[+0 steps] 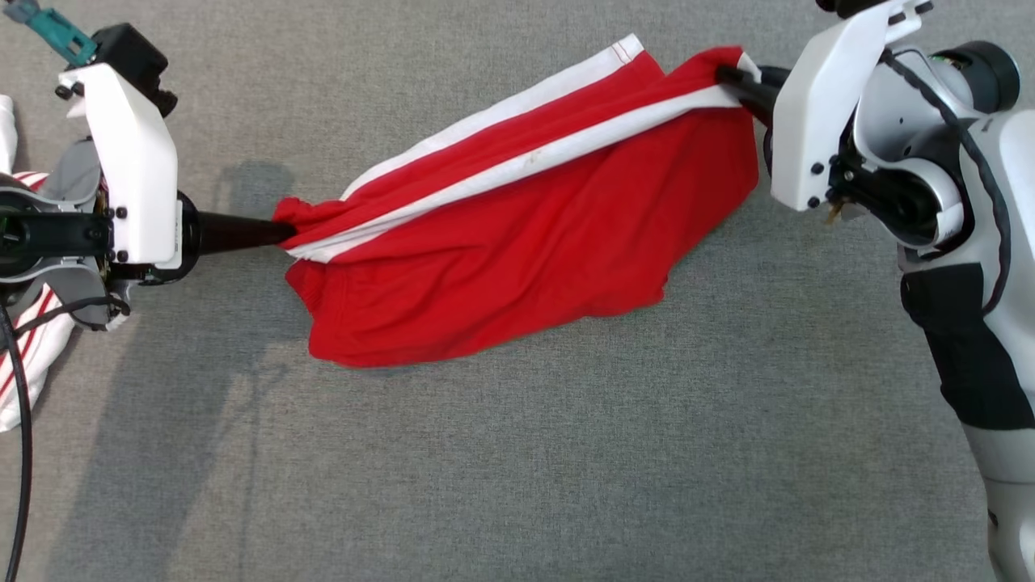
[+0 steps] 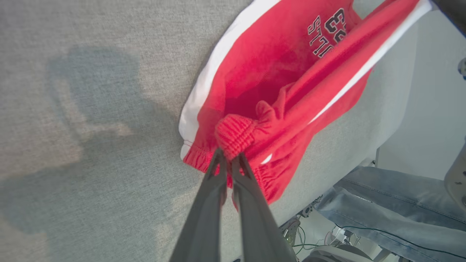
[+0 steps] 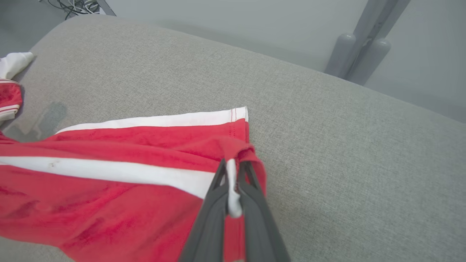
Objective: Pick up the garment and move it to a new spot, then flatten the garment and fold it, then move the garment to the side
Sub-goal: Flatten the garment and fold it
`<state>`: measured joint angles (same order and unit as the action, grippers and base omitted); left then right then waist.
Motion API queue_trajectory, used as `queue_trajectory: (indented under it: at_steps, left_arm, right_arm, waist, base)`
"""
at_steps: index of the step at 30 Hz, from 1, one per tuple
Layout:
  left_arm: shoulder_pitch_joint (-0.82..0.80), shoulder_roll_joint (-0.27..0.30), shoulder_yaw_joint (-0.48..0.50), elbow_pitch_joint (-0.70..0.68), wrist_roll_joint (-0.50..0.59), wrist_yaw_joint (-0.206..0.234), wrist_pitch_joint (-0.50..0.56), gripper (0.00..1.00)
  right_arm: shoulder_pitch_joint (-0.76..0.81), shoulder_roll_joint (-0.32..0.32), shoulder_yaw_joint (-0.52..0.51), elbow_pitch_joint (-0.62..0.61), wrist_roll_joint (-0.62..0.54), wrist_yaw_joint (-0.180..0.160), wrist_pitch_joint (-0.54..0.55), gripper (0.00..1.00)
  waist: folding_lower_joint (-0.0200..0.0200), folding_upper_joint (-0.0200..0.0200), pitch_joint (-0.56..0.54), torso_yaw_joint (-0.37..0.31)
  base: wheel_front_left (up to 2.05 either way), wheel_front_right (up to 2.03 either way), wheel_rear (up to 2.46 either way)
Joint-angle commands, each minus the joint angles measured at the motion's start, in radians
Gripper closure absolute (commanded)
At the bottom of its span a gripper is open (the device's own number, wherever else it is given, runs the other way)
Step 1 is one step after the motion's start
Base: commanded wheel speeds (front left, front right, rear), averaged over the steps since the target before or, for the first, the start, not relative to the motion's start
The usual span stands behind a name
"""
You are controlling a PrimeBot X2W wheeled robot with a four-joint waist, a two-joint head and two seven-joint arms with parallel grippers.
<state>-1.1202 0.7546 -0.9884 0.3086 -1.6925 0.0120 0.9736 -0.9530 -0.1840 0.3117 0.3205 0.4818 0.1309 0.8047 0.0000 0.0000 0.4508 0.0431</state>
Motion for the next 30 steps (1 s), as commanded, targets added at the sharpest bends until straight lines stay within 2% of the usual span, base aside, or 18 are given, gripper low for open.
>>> queue_trajectory:
  at_steps: [1, 6, 11, 21, 23, 24, 25, 26, 27, 28, 29, 30]
  left_arm:
    - [-0.017, 0.01, 0.001, 0.006, 0.009, 0.007, 0.001, 1.0]
    - [-0.035, 0.002, -0.002, 0.005, 0.022, 0.009, 0.005, 1.0]
    - [-0.055, 0.001, 0.0, 0.008, 0.037, 0.016, 0.011, 1.0]
    - [-0.078, -0.013, 0.012, 0.033, 0.051, 0.022, -0.007, 1.0]
    - [-0.081, -0.017, 0.016, 0.04, 0.056, 0.026, -0.016, 1.0]
    - [-0.081, -0.02, 0.015, 0.043, 0.056, 0.026, -0.018, 1.0]
    - [-0.08, -0.023, 0.014, 0.046, 0.056, 0.024, -0.019, 1.0]
    - [-0.08, -0.025, 0.016, 0.049, 0.055, 0.023, -0.022, 0.81]
    - [-0.081, -0.028, 0.018, 0.052, 0.053, 0.023, -0.023, 0.56]
    - [-0.081, -0.028, 0.018, 0.052, 0.053, 0.023, -0.023, 0.56]
    - [-0.081, -0.03, 0.019, 0.054, 0.051, 0.023, -0.022, 0.28]
    - [-0.082, -0.03, 0.019, 0.056, 0.049, 0.023, -0.019, 0.04]
  right_arm:
    - [-0.019, -0.004, -0.002, 0.019, -0.005, 0.0, -0.021, 1.0]
    - [-0.063, -0.007, 0.012, 0.083, -0.009, 0.0, -0.076, 1.0]
    - [-0.142, 0.01, 0.044, 0.186, -0.011, 0.0, -0.16, 1.0]
    - [-0.224, 0.04, 0.112, 0.352, 0.009, 0.0, -0.259, 1.0]
    - [-0.236, 0.045, 0.119, 0.376, 0.02, 0.0, -0.28, 0.75]
    - [-0.238, 0.05, 0.123, 0.389, 0.029, 0.0, -0.289, 0.67]
    - [-0.24, 0.052, 0.129, 0.4, 0.035, 0.0, -0.298, 0.56]
    - [-0.244, 0.053, 0.137, 0.409, 0.04, 0.0, -0.305, 0.39]
    - [-0.249, 0.053, 0.142, 0.419, 0.045, 0.0, -0.311, 0.07]
    - [-0.249, 0.053, 0.142, 0.419, 0.045, 0.0, -0.311, 0.07]
    - [-0.253, 0.052, 0.149, 0.427, 0.049, 0.0, -0.321, 0.0]
    - [-0.256, 0.051, 0.157, 0.435, 0.055, 0.0, -0.328, 0.0]
  waist:
    - [0.0, 0.0, 0.01, -0.003]
    - [0.0, 0.0, 0.034, -0.001]
    - [0.0, 0.0, 0.066, 0.004]
    - [0.0, 0.0, 0.087, 0.011]
    - [0.0, 0.0, 0.087, 0.012]
    - [0.0, 0.0, 0.088, 0.013]
    - [0.0, 0.0, 0.088, 0.013]
    - [0.0, 0.0, 0.087, 0.013]
    - [0.0, 0.0, 0.086, 0.012]
    - [0.0, 0.0, 0.086, 0.012]
    - [0.0, 0.0, 0.085, 0.012]
    - [0.0, 0.0, 0.083, 0.012]
  base:
    - [0.0, 0.0, 0.0]
    - [0.0, 0.0, 0.0]
    - [0.0, 0.0, 0.0]
    - [0.0, 0.0, 0.0]
    - [0.0, 0.0, 0.0]
    - [0.0, 0.0, 0.0]
    - [0.0, 0.0, 0.0]
    - [0.0, 0.0, 0.0]
    - [0.0, 0.0, 0.0]
    - [0.0, 0.0, 0.0]
    - [0.0, 0.0, 0.0]
    - [0.0, 0.0, 0.0]
